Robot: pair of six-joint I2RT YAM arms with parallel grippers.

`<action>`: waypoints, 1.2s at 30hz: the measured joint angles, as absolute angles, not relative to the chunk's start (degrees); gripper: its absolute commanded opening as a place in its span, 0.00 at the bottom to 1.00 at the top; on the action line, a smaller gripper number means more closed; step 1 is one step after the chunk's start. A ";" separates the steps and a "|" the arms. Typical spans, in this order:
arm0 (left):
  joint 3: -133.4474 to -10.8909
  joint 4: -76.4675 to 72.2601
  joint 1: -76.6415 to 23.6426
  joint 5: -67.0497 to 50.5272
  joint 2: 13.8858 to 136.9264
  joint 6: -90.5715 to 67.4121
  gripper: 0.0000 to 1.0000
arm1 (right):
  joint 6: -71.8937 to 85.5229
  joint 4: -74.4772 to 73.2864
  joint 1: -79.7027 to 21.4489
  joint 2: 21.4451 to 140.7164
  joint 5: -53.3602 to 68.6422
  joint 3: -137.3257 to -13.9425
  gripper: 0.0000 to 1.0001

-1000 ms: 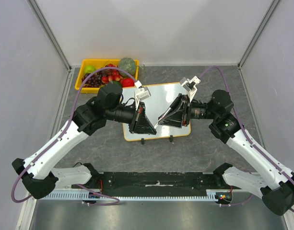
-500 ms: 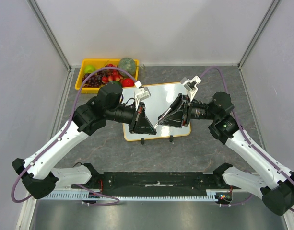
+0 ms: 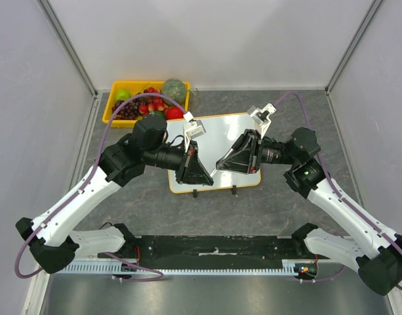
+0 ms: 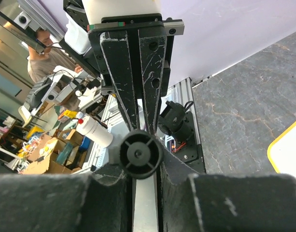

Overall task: Write a sentence on the whiteboard
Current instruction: Pass from the left arm to the right, then pick up the whiteboard from the center of the board.

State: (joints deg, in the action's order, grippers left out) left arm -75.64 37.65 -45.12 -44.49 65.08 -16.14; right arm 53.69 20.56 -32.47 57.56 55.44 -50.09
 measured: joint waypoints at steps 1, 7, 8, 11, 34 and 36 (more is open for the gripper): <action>-75.55 37.63 -45.12 -44.56 65.08 -16.14 0.02 | 53.95 20.56 -32.47 57.56 55.44 -50.00 0.10; -75.53 37.50 -45.12 -44.58 64.88 -16.16 0.02 | 53.71 20.64 -32.47 57.56 55.37 -49.84 0.00; -75.53 37.50 -45.12 -44.49 64.84 -16.16 0.06 | 53.49 20.56 -32.47 57.47 55.27 -49.84 0.00; -75.40 37.28 -45.12 -43.86 64.73 -16.14 0.66 | 51.83 19.00 -32.49 56.75 54.28 -49.84 0.00; -49.47 31.79 -45.12 -12.99 39.24 -32.69 0.97 | 35.33 -7.73 -32.47 43.24 35.55 -41.19 0.00; -46.63 31.55 -45.12 -10.28 37.82 -34.41 0.97 | 34.85 -9.72 -32.42 40.32 33.78 -39.46 0.00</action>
